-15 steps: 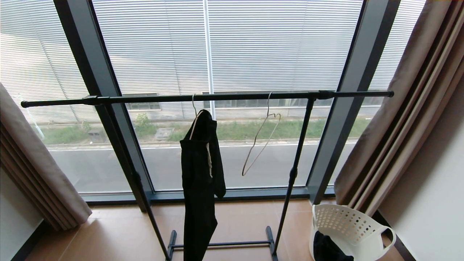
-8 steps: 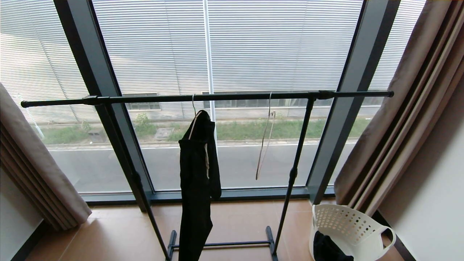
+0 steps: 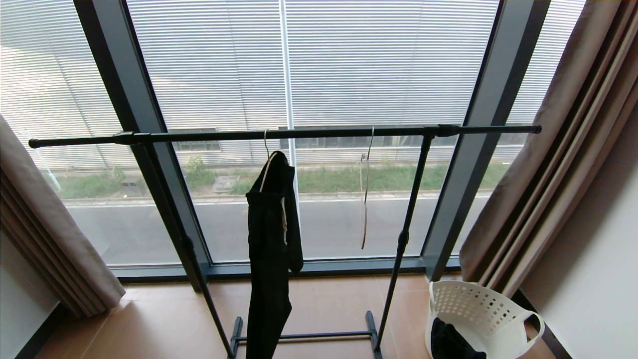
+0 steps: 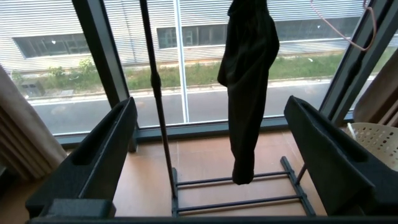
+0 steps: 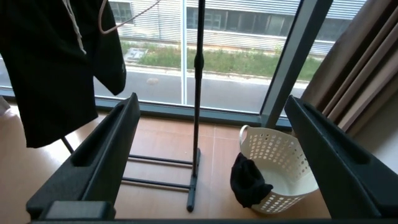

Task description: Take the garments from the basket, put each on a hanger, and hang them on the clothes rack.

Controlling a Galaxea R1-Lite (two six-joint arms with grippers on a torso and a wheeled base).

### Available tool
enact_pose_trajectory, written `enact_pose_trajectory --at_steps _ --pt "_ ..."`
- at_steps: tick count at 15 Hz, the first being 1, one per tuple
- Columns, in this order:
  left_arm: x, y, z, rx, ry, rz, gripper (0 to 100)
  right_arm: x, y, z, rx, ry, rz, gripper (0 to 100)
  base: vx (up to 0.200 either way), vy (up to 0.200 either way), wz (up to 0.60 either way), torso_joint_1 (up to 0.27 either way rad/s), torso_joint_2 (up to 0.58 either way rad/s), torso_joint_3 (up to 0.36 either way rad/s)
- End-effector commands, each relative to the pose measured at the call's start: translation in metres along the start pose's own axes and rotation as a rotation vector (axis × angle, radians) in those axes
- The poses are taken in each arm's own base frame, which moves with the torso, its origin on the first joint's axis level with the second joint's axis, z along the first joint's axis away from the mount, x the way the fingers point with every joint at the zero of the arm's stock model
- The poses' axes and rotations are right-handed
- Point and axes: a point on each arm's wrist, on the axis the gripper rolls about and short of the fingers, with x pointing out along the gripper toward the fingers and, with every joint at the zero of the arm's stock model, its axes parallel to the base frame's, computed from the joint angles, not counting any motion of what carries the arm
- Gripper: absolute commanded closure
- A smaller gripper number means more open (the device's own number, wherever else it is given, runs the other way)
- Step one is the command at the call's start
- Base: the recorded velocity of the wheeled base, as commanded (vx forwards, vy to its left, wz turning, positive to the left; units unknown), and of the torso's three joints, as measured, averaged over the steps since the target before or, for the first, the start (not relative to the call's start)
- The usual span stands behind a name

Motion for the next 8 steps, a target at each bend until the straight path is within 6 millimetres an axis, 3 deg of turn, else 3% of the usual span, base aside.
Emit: enact_pose_trajectory --at_steps 1,3,8 --pt "0.0001 -0.0002 0.0 0.0 0.001 -0.009 0 0.0006 -0.0002 -0.0004 -0.005 0.008 0.01 0 0.0 0.0 0.0 0.0 0.0 0.0" --pt "-0.0001 -0.0007 0.0005 0.0 -0.002 -0.033 0 0.0006 -0.0002 -0.0004 -0.005 0.008 0.013 0 0.0 0.0 0.0 0.0 0.0 0.0" --pt "-0.0001 -0.0008 0.0005 0.0 -0.002 -0.038 0 0.0006 -0.0002 -0.0004 -0.005 0.008 0.011 0 0.0 0.0 0.0 -0.139 0.33 0.174"
